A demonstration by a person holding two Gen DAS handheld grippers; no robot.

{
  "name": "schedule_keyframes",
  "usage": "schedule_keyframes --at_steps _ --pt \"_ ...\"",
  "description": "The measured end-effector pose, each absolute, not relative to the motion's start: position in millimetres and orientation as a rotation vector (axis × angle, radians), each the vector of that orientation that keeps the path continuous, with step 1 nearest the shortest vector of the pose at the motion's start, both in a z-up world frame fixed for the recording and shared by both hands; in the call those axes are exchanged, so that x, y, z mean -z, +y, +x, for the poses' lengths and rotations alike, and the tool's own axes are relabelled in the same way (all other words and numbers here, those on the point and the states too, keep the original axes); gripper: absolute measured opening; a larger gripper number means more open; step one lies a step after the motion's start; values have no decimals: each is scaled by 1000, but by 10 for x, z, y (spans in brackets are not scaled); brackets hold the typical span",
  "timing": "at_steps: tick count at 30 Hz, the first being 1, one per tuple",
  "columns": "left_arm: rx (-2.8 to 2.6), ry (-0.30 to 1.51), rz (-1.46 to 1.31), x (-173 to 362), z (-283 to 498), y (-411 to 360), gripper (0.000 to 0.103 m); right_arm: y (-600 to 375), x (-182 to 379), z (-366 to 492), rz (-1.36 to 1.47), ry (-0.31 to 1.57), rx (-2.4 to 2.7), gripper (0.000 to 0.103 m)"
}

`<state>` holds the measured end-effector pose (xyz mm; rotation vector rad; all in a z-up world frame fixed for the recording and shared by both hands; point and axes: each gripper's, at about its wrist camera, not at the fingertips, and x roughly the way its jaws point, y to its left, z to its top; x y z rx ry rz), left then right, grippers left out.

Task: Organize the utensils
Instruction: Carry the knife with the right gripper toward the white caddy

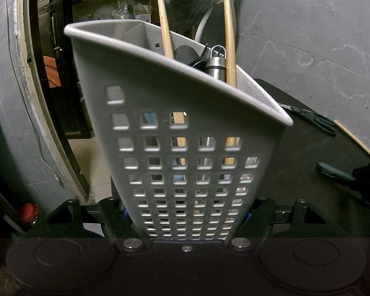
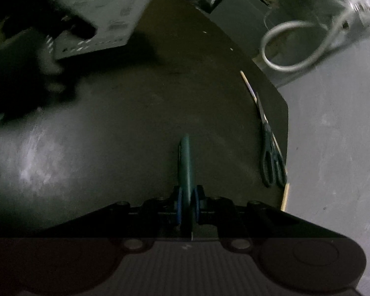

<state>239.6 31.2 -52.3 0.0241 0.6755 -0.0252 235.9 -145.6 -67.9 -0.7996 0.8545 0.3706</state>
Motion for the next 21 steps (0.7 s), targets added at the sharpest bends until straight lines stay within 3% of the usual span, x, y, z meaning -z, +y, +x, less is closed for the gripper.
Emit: schedule_keyframes --at_steps 5,21 --pt "25 676 23 519 2397 316 77 -1718 530 2610 -598 964 -418 11" --pt "25 676 23 521 2402 318 77 -1542 624 2512 -706 988 -480 11"
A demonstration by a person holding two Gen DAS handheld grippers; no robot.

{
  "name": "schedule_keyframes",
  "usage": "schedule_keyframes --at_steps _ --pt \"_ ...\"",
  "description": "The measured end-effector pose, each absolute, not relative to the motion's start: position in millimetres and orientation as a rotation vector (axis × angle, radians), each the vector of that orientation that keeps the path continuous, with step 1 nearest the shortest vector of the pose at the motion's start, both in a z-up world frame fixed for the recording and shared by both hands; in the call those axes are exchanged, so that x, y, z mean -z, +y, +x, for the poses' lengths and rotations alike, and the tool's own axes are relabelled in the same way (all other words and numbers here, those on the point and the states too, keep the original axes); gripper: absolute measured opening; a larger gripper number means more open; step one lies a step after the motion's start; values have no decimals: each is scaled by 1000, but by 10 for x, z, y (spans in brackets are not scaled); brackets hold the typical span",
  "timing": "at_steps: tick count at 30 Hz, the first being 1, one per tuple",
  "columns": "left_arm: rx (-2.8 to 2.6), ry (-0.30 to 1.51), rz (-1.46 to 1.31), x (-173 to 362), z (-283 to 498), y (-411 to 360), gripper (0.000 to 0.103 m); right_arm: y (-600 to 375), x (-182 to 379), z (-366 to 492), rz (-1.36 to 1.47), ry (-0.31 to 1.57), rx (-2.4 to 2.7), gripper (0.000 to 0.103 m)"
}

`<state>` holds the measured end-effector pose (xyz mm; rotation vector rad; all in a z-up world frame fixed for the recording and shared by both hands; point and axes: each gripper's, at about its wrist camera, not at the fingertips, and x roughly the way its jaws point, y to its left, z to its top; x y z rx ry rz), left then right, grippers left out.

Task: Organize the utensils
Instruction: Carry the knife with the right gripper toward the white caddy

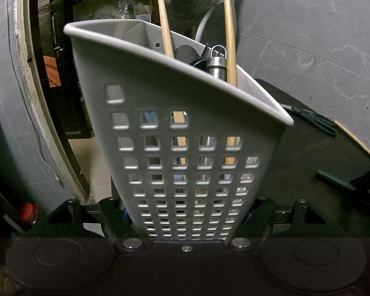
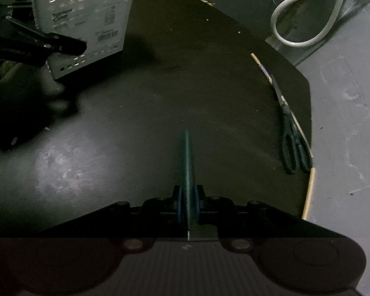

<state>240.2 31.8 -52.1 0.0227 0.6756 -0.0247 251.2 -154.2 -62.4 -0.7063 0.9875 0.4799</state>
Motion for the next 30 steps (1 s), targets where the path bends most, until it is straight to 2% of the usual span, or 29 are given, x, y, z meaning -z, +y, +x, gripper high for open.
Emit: schedule_keyframes --at_steps 10,30 --pt "25 677 22 527 2402 316 77 -1673 545 2601 -626 999 -465 11" --pt "25 679 23 529 2408 316 77 -2313 525 3009 -213 1094 -404 12"
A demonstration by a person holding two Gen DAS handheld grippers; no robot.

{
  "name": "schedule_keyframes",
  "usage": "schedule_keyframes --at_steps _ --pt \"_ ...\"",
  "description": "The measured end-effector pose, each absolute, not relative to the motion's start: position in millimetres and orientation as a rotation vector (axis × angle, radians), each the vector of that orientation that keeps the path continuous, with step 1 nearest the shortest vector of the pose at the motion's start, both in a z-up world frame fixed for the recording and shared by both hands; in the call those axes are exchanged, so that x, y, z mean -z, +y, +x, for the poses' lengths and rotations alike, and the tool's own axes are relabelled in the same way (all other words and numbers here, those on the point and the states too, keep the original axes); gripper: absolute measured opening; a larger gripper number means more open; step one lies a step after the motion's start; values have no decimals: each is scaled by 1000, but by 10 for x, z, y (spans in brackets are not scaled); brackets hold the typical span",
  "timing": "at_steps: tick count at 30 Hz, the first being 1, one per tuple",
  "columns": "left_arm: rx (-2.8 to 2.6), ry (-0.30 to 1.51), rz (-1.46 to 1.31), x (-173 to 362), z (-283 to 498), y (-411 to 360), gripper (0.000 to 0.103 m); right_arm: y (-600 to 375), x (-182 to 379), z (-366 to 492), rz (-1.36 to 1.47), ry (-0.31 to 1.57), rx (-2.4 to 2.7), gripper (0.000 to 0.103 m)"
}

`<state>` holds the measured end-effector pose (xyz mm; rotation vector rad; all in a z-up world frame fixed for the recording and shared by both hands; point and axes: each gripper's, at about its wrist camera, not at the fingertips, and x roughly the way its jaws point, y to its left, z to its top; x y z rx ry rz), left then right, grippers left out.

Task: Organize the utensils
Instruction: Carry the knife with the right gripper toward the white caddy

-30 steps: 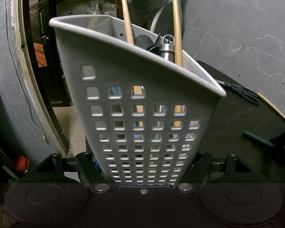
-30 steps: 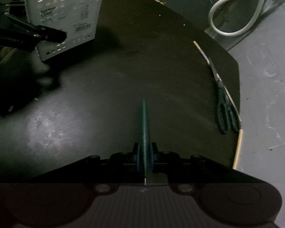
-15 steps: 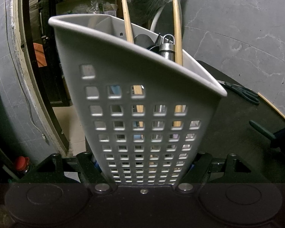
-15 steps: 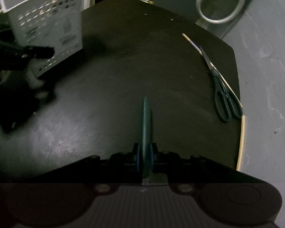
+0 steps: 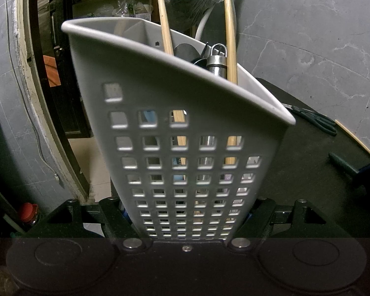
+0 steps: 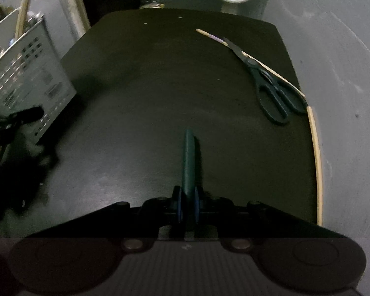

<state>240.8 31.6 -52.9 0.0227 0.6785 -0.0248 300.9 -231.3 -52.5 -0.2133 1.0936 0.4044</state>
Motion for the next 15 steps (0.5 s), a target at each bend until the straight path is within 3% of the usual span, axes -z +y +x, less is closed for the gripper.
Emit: schedule_keyframes --at_steps 15 --pt "25 681 25 537 2418 317 77 -2333 569 3098 -200 1112 -396 14"
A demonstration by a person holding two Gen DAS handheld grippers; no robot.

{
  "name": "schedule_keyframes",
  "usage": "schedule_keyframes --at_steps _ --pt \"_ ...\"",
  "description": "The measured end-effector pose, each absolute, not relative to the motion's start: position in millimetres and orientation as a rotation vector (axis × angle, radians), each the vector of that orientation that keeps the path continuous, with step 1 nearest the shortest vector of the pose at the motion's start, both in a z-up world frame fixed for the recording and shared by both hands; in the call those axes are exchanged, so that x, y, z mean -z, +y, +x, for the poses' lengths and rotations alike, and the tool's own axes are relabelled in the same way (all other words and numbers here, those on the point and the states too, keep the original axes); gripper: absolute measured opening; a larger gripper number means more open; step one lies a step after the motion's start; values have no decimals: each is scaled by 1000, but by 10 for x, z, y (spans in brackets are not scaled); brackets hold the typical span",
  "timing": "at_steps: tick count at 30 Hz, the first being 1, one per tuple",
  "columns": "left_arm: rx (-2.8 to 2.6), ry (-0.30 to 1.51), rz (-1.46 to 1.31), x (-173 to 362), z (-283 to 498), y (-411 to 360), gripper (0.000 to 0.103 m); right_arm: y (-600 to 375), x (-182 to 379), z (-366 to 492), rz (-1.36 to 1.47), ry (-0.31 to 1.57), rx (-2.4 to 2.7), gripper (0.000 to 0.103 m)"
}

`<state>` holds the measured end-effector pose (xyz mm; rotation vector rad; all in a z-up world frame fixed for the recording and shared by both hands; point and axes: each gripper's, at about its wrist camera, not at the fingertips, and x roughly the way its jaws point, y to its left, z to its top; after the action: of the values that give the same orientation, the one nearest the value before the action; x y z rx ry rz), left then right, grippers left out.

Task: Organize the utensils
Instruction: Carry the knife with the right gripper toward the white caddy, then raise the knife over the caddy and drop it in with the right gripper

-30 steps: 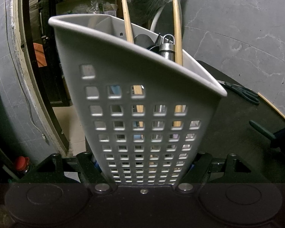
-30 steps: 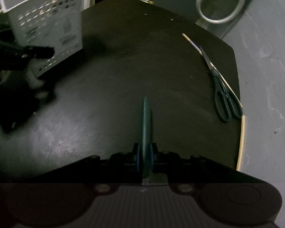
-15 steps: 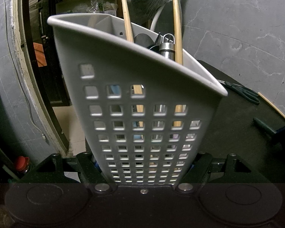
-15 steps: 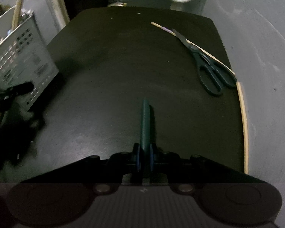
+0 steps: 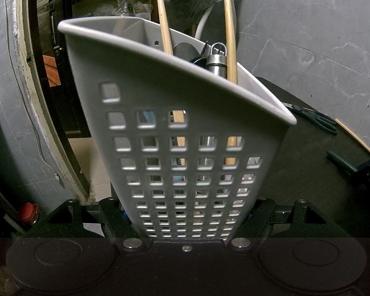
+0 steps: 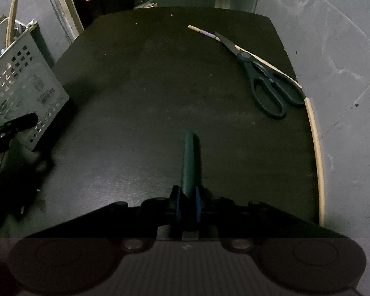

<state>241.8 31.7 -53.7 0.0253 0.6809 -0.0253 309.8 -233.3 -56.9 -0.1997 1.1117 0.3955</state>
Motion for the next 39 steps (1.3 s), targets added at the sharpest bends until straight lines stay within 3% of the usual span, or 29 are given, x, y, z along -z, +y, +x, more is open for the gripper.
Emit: schedule_keyframes --at_steps 10,26,39 --pt "26 684 25 547 2433 320 76 -2333 465 3185 -159 1082 -382 12" --pt "25 680 25 552 2418 319 76 -2203 -505 3035 31 520 -448 12" --pt "22 680 22 549 2405 311 76 -1866 -970 3053 2 436 -568 12"
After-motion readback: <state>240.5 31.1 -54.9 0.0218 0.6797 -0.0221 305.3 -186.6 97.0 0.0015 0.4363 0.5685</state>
